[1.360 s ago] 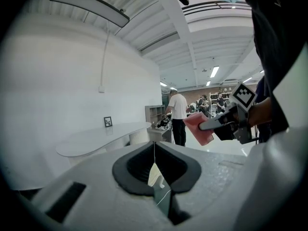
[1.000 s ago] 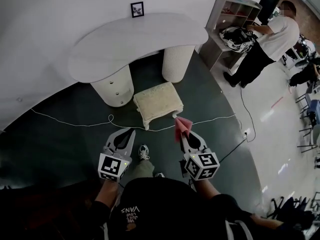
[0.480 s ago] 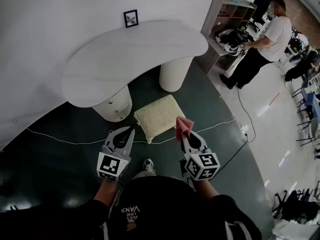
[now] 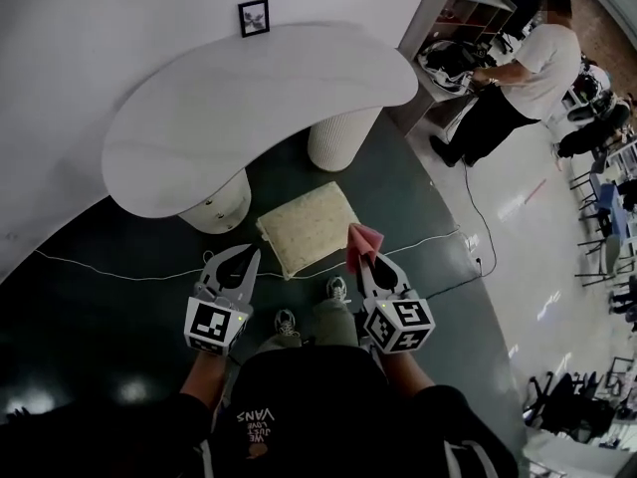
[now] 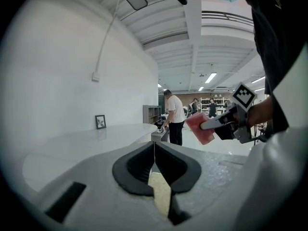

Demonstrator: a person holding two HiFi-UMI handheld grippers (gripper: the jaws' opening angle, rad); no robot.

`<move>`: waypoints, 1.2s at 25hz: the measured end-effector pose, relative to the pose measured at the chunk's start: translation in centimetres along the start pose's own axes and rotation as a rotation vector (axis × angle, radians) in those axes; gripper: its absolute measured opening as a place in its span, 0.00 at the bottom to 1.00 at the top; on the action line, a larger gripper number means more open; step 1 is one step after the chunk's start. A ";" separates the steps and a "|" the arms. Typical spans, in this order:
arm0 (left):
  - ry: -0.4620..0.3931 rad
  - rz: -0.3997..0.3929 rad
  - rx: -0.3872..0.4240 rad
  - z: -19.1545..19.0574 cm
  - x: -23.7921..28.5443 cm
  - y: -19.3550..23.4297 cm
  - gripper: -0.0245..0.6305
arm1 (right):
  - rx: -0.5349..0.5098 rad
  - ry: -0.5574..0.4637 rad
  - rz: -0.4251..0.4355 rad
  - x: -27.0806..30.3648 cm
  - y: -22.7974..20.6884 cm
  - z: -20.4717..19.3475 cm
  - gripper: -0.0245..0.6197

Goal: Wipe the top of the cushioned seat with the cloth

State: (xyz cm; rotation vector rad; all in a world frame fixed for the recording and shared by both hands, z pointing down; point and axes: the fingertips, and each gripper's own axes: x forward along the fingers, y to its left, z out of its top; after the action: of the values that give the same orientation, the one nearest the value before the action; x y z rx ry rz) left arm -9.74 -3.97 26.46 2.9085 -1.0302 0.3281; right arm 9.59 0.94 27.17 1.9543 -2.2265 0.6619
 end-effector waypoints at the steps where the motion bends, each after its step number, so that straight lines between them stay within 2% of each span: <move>1: 0.003 0.009 0.001 0.0 0.3 0.2 0.07 | -0.005 0.008 0.008 0.7 -0.3 0.2 0.08; 8: 0.048 0.130 -0.021 -0.2 1.7 3.5 0.07 | -0.064 0.090 0.125 7.3 -0.2 1.1 0.08; 13: 0.055 0.214 -0.115 -1.1 3.7 4.8 0.07 | -0.098 0.170 0.211 12.4 -0.5 0.3 0.08; 20: 0.105 0.297 -0.144 -4.1 5.0 5.7 0.07 | -0.143 0.276 0.278 18.8 -1.9 -3.9 0.08; 27: 0.136 0.398 -0.170 -8.1 5.1 6.6 0.07 | -0.187 0.357 0.326 25.4 -2.2 -10.2 0.08; 30: 0.148 0.416 -0.186 -10.1 5.6 6.9 0.07 | -0.202 0.384 0.341 28.3 -2.1 -13.1 0.08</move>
State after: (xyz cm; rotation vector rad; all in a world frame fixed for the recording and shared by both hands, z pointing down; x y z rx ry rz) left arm -11.68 -11.72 37.30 2.4496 -1.5416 0.4265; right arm 4.24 -20.13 49.64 1.2430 -2.2842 0.7394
